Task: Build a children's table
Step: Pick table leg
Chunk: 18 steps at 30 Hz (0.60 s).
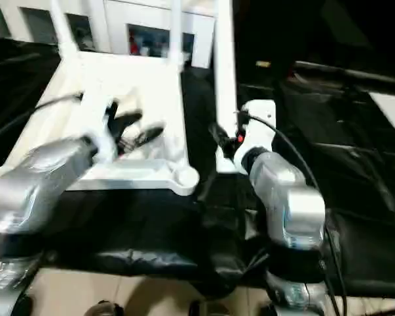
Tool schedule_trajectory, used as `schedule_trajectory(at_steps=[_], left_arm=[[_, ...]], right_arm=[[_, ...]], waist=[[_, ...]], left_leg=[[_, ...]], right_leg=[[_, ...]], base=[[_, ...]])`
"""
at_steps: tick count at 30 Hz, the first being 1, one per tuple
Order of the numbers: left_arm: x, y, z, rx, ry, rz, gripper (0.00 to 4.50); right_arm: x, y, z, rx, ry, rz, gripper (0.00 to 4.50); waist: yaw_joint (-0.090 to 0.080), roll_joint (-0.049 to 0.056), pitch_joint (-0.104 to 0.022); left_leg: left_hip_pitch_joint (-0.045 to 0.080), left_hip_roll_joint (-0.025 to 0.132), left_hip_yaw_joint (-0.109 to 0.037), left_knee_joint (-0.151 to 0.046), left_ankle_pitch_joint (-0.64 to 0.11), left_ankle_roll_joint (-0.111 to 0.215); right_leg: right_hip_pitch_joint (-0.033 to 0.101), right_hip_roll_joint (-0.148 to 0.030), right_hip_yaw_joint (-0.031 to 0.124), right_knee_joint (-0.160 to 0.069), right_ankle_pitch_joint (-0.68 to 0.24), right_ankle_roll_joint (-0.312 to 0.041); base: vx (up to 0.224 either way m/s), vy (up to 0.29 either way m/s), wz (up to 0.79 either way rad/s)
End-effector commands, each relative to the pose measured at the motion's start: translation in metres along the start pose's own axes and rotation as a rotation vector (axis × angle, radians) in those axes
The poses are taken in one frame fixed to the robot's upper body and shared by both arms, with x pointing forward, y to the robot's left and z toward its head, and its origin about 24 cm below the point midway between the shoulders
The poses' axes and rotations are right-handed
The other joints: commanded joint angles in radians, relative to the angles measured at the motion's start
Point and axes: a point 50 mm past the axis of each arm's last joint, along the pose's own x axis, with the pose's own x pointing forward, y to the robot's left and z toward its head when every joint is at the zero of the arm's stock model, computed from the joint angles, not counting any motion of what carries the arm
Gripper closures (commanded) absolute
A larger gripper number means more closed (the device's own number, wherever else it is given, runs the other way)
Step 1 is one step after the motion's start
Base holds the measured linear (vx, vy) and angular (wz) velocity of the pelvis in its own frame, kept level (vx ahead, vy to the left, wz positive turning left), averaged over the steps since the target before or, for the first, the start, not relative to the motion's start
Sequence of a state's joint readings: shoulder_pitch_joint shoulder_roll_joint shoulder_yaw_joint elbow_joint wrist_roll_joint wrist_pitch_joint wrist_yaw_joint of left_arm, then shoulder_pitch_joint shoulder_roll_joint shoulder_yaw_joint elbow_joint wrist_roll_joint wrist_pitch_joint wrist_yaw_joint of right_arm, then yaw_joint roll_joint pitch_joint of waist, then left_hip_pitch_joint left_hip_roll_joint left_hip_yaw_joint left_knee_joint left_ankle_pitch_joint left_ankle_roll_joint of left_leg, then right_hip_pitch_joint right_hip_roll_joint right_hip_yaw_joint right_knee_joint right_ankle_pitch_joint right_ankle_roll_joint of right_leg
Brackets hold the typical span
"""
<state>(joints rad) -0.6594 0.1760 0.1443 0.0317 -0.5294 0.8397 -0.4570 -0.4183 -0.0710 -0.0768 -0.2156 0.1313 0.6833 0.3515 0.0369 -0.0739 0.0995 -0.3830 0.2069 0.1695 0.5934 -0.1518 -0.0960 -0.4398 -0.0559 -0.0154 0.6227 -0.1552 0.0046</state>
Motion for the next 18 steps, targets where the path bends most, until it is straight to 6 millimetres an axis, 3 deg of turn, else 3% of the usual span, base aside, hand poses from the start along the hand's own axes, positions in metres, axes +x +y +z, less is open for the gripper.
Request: schedule_trajectory(at_steps=[1, 3, 5, 12, 13, 16, 18], left_arm=[[0.003, -0.01, 0.003, -0.143, -0.038, -0.109, 0.33], [0.005, -0.015, 0.006, -0.202, -0.064, -0.148, 0.25], [0.007, -0.022, 0.013, -0.264, -0.124, -0.217, 0.04], [0.011, -0.021, 0.018, -0.311, -0.149, -0.199, 0.0], [0.011, -0.023, 0.019, -0.322, -0.153, -0.212, 0.0], [0.013, -0.025, 0.018, -0.326, -0.134, -0.216, 0.0], [0.016, -0.02, 0.012, -0.308, -0.106, -0.122, 0.0]], right_arm=[[-0.003, 0.004, 0.01, -0.114, -0.079, 0.022, 2.64], [-0.003, 0.007, 0.009, -0.149, -0.086, 0.044, 2.64], [-0.002, 0.011, 0.005, -0.171, -0.076, 0.07, 2.64], [0.001, 0.028, 0.0, -0.227, -0.086, 0.162, 2.64], [0.001, 0.031, -0.001, -0.245, -0.082, 0.178, 2.64], [0.003, 0.038, -0.004, -0.272, -0.082, 0.211, 2.64], [0.006, 0.044, -0.006, -0.313, -0.069, 0.208, 2.64]], waist=[[0.004, 0.017, -0.08], [0.003, 0.016, -0.079], [0.002, 0.006, -0.076], [-0.002, 0.011, -0.071], [-0.002, 0.008, -0.073], [-0.001, 0.012, -0.077], [-0.001, 0.012, -0.078]], left_leg=[[0.011, -0.008, 0.007, -0.058, -0.236, -0.042], [0.008, -0.009, 0.008, -0.058, -0.242, -0.027], [0.007, -0.011, 0.01, -0.056, -0.252, -0.013], [0.009, -0.006, 0.004, -0.061, -0.29, -0.005], [0.008, -0.006, 0.004, -0.061, -0.279, -0.004], [0.007, -0.002, 0.005, -0.062, -0.239, -0.003], [0.007, -0.002, 0.005, -0.061, -0.228, -0.001]], right_leg=[[0.06, -0.034, 0.023, -0.074, -0.231, -0.145], [0.061, -0.032, 0.022, -0.077, -0.235, -0.143], [0.061, -0.033, 0.021, -0.084, -0.292, -0.126], [0.054, -0.032, 0.017, -0.095, -0.382, -0.069], [0.055, -0.032, 0.018, -0.094, -0.363, -0.07], [0.057, -0.032, 0.02, -0.084, -0.261, -0.101], [0.06, -0.031, 0.02, -0.08, -0.225, -0.117]], base=[[0.0, 0.0, 0.0], [0.0, 0.0, 0.0], [0.0, 0.0, 0.0], [0.0, 0.0, 0.0], [0.0, 0.0, 0.0], [0.0, 0.0, 0.0], [0.0, 0.0, 0.0]])
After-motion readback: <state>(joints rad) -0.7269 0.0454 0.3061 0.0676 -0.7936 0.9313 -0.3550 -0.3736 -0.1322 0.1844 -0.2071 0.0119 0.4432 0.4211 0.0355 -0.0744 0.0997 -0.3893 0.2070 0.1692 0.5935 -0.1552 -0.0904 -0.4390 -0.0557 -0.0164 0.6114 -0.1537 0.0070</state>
